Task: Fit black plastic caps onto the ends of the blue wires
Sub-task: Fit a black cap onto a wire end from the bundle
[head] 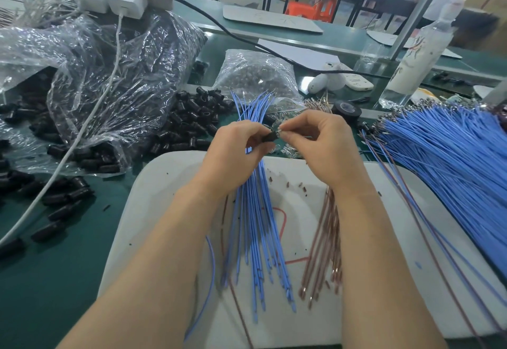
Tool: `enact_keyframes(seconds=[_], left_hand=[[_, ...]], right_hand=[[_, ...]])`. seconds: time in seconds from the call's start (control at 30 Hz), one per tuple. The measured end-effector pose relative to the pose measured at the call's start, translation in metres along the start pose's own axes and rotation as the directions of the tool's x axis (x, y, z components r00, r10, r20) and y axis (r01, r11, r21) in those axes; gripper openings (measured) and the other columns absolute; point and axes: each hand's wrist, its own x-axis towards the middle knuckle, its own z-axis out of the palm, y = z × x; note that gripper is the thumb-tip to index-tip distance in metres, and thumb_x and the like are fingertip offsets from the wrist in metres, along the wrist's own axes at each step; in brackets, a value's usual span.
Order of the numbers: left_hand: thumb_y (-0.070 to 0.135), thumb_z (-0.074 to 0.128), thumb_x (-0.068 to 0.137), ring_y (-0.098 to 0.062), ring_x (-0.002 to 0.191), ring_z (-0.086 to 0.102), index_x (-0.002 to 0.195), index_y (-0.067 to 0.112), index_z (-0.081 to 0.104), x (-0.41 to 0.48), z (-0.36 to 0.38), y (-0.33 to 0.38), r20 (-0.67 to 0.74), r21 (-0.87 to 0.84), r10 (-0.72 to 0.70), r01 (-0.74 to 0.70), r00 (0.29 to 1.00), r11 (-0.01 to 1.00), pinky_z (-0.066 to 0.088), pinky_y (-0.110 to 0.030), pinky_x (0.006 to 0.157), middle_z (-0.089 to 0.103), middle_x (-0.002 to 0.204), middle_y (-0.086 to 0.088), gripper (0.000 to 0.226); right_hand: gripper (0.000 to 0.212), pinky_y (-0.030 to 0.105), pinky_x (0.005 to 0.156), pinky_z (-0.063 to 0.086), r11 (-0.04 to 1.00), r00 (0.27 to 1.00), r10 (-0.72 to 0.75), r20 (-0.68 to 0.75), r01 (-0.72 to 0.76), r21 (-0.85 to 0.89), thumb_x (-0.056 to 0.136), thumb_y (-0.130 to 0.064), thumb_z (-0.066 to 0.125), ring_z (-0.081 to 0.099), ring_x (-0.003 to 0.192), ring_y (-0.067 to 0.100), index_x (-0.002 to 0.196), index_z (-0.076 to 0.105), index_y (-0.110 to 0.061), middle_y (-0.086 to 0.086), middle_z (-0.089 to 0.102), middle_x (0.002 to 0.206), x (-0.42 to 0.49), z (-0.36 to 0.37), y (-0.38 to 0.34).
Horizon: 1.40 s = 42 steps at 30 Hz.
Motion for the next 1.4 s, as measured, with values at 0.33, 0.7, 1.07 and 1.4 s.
enact_keyframes(seconds=[0.33, 0.7, 1.07, 1.4], left_hand=[[0.012, 0.066, 0.086, -0.004, 0.066, 0.046, 0.098, 0.008, 0.072, 0.001, -0.001, 0.000, 0.050, 0.069, 0.037, -0.041, 0.998, 0.997, 0.036, -0.013, 0.066, 0.061, 0.077, 0.000, 0.013], [0.004, 0.060, 0.089, -0.013, 0.088, 0.064, 0.102, 0.012, 0.063, 0.001, 0.000, 0.000, -0.095, -0.054, -0.114, 0.109, 0.989, 0.993, 0.051, -0.025, 0.087, 0.065, 0.086, 0.008, 0.016], [-0.001, 0.060, 0.086, -0.014, 0.085, 0.065, 0.094, 0.010, 0.062, 0.001, 0.001, 0.000, -0.114, -0.142, -0.094, 0.077, 0.989, 0.987, 0.051, -0.018, 0.083, 0.066, 0.084, 0.002, 0.014], [0.004, 0.062, 0.086, -0.015, 0.080, 0.057, 0.095, 0.011, 0.065, 0.001, 0.000, 0.001, -0.087, 0.016, -0.005, 0.007, 0.996, 1.000, 0.046, -0.019, 0.075, 0.063, 0.084, 0.003, 0.012]], right_hand=[[0.016, 0.010, 0.068, 0.046, 0.999, 0.999, 0.006, 0.052, -0.008, 0.032, 0.083, -0.006, 0.071, 0.064, 0.070, -0.003, 0.081, 0.071, -0.022, -0.009, 0.070, 0.076, 0.001, 0.000, 0.007], [0.022, 0.013, 0.076, 0.051, 0.990, 0.999, 0.021, -0.048, -0.014, 0.143, 0.087, -0.002, 0.062, 0.063, 0.073, -0.004, 0.089, 0.069, -0.022, -0.012, 0.068, 0.081, 0.001, 0.003, -0.001], [0.005, 0.016, 0.073, 0.050, 0.998, 0.996, -0.070, -0.055, 0.070, 0.007, 0.087, -0.011, 0.066, 0.063, 0.072, 0.003, 0.091, 0.068, -0.014, -0.007, 0.068, 0.078, -0.002, 0.013, -0.009], [0.004, 0.024, 0.071, 0.050, 0.982, 0.988, -0.120, -0.100, 0.104, -0.155, 0.086, -0.011, 0.065, 0.060, 0.071, 0.007, 0.084, 0.069, -0.011, -0.008, 0.065, 0.070, -0.002, 0.014, -0.010]])
